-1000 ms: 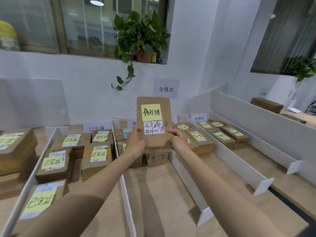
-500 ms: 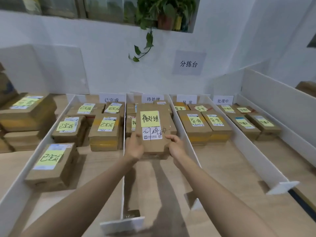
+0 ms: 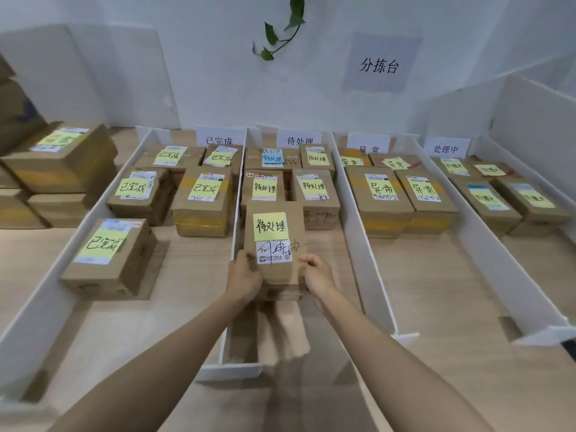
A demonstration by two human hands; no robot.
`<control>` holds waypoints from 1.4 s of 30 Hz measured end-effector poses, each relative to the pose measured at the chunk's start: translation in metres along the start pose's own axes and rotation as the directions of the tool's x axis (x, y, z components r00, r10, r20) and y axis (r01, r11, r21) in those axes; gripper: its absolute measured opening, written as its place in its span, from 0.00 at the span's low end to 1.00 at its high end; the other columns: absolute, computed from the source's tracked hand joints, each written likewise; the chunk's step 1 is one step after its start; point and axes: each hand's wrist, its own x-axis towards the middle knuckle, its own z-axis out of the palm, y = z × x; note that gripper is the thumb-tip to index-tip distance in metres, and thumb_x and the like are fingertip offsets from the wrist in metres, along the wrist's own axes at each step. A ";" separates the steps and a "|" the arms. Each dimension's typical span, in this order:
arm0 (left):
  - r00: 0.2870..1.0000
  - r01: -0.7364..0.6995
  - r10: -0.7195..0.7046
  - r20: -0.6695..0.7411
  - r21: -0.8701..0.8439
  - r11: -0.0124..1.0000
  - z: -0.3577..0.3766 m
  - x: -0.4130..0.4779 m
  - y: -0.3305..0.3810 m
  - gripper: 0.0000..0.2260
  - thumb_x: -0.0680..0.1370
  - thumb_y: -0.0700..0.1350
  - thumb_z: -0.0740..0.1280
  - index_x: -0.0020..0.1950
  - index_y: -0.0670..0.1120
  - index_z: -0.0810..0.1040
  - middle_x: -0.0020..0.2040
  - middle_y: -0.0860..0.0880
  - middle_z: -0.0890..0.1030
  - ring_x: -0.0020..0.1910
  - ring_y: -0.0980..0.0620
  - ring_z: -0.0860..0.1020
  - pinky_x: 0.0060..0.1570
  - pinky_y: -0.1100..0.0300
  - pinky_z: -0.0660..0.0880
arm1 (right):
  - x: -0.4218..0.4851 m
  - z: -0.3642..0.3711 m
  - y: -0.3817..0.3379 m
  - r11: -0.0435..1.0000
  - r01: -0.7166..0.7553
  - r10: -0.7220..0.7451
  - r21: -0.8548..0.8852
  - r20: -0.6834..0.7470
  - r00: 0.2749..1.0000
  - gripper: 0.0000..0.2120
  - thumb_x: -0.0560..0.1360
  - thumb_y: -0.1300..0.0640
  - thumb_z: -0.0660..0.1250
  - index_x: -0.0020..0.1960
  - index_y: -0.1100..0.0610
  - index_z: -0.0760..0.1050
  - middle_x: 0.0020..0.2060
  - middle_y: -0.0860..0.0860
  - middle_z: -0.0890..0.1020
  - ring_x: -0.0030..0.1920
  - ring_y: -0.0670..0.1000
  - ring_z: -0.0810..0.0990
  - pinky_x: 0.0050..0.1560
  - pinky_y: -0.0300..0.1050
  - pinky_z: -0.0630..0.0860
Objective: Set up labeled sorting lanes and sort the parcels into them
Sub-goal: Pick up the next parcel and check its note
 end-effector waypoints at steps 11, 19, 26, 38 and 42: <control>0.996 0.089 -0.089 0.009 0.050 0.995 0.003 0.016 -0.013 0.19 0.73 0.30 0.58 0.63 0.39 0.69 0.60 0.38 0.74 0.59 0.39 0.72 0.52 0.55 0.70 | 0.015 0.016 0.006 0.992 -0.113 0.116 -0.052 0.058 0.992 0.22 0.73 0.73 0.49 0.58 0.58 0.74 0.36 0.53 0.74 0.31 0.48 0.68 0.25 0.37 0.62; 0.992 0.108 -0.114 0.056 0.095 0.990 0.005 0.030 -0.027 0.20 0.70 0.31 0.57 0.61 0.42 0.69 0.61 0.39 0.73 0.58 0.39 0.73 0.56 0.52 0.72 | 0.025 0.030 0.004 0.992 -0.124 0.124 0.000 0.059 0.991 0.21 0.73 0.74 0.48 0.51 0.57 0.75 0.49 0.58 0.79 0.41 0.54 0.76 0.29 0.37 0.71; 0.990 0.117 -0.124 0.062 0.104 0.988 0.003 0.048 -0.022 0.20 0.71 0.30 0.56 0.62 0.43 0.68 0.61 0.39 0.71 0.58 0.39 0.72 0.54 0.54 0.70 | 0.038 0.037 0.001 0.986 -0.160 0.158 0.043 0.049 0.986 0.22 0.74 0.70 0.48 0.44 0.51 0.76 0.55 0.57 0.80 0.47 0.56 0.77 0.36 0.42 0.72; 0.989 0.116 -0.122 0.086 0.073 0.991 0.002 0.075 -0.019 0.22 0.71 0.30 0.57 0.63 0.44 0.67 0.63 0.40 0.70 0.58 0.40 0.72 0.55 0.53 0.71 | 0.062 0.046 -0.010 0.992 -0.120 0.120 0.042 -0.001 0.993 0.20 0.75 0.71 0.50 0.53 0.57 0.77 0.57 0.58 0.79 0.48 0.55 0.75 0.44 0.44 0.72; 0.989 0.113 -0.118 0.088 0.064 0.992 0.002 0.077 -0.017 0.21 0.72 0.29 0.57 0.64 0.42 0.67 0.64 0.41 0.67 0.60 0.41 0.70 0.51 0.59 0.67 | 0.065 0.048 -0.011 0.994 -0.111 0.111 0.025 -0.010 0.994 0.21 0.73 0.73 0.50 0.55 0.59 0.77 0.55 0.59 0.79 0.47 0.53 0.76 0.42 0.41 0.72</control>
